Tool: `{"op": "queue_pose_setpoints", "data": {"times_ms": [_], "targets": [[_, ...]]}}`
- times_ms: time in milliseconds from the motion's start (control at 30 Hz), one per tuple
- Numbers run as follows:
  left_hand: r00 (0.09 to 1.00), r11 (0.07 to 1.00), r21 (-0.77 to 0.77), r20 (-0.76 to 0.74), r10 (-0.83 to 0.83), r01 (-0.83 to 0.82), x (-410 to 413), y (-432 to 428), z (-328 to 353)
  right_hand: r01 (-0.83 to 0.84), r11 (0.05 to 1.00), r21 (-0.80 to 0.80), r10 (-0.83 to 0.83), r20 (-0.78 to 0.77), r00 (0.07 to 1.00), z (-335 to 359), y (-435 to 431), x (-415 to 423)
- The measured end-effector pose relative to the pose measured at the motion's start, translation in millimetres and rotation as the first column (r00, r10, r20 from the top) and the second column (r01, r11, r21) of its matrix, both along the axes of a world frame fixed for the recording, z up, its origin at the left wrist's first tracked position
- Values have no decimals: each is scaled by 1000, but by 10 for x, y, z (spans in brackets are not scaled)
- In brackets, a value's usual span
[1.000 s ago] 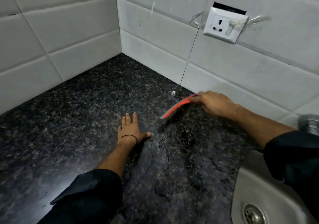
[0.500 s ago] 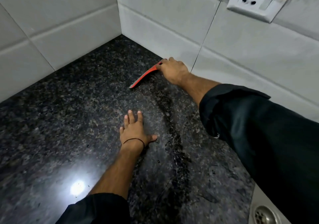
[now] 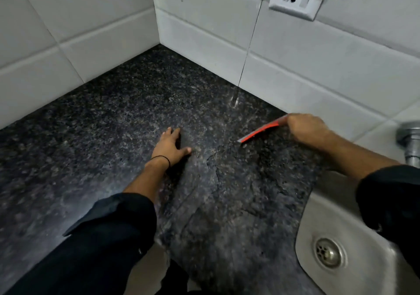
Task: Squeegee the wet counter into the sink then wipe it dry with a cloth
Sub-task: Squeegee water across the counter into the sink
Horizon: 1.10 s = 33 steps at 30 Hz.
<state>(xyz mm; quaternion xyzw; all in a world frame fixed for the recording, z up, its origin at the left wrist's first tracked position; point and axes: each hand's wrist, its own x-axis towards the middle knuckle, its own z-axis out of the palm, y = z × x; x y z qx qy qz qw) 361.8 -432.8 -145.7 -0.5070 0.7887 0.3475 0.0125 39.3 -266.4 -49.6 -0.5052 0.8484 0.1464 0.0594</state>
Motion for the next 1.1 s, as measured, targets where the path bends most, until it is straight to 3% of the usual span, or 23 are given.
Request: {"op": "queue_pose_setpoints", "data": {"times_ms": [67, 133, 233, 300, 333, 467, 533, 667, 933, 1100], "targets": [[992, 996, -37, -102, 71, -75, 212, 196, 39, 0, 999, -48, -2, -49, 999, 100, 255, -8], [982, 983, -85, -112, 151, -161, 517, 421, 18, -111, 990, -92, 108, -35, 993, 177, 369, 138], [961, 971, -114, 156, 228, -211, 1104, 843, -84, -371, 920, -124, 380, 56, 923, 170, 423, 736], [926, 980, -63, 318, 201, -191, 1400, 1070, -137, -531, 837, -134, 544, 103, 833, 101, 407, 1255], [926, 983, -37, 331, 184, -182, 1501, 1153, -158, -611, 780, -133, 624, 105, 774, 58, 413, 1535], [954, 989, -12, 262, 143, -145, 1668, 1185, -150, -824, 555, -117, 832, 96, 546, -168, 506, 2478], [955, 990, 5, 266, 135, -141, 1683, 1142, -115, -871, 487, -67, 873, 72, 482, -270, 588, 2667], [944, 989, -15, 295, 147, -150, 1639, 1145, -97, -892, 453, -7, 891, 38, 452, -249, 751, 2226], [924, 971, -100, 300, 239, -219, 1349, 1191, -35, -828, 479, 292, 871, -42, 489, 30, 1116, 795], [968, 993, -49, 219, 120, -112, 883, 1375, -71, -835, 416, 360, 901, -39, 432, 227, 1079, 464]]}}
